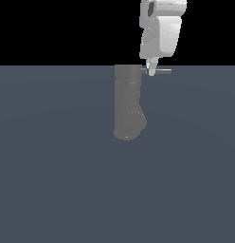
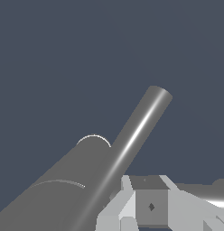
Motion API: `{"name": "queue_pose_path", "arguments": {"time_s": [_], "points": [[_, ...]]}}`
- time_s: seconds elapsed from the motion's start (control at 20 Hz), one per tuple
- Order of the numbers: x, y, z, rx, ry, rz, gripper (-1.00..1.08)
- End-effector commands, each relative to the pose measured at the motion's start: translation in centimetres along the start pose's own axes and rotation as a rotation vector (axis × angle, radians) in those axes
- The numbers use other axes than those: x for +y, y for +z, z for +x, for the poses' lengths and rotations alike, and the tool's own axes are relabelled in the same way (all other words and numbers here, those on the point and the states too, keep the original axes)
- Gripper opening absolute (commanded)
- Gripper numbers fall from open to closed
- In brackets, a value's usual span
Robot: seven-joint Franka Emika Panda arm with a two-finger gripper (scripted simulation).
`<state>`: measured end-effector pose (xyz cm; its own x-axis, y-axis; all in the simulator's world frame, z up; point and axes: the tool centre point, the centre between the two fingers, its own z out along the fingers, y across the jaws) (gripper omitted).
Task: Turn on the faucet by rotating a designated handle.
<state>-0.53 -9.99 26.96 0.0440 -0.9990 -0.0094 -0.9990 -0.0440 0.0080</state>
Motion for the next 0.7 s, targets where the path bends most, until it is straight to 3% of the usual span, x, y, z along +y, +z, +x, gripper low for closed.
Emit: {"name": "queue_pose_path", "arguments": {"time_s": [0.0,0.65], "points": [[-0.3,0.0,2.8,0.008,0.038,0.008,-1.00],[-2.3,-0.1,5.8,0.009,0.054,0.008,-1.00]]}}
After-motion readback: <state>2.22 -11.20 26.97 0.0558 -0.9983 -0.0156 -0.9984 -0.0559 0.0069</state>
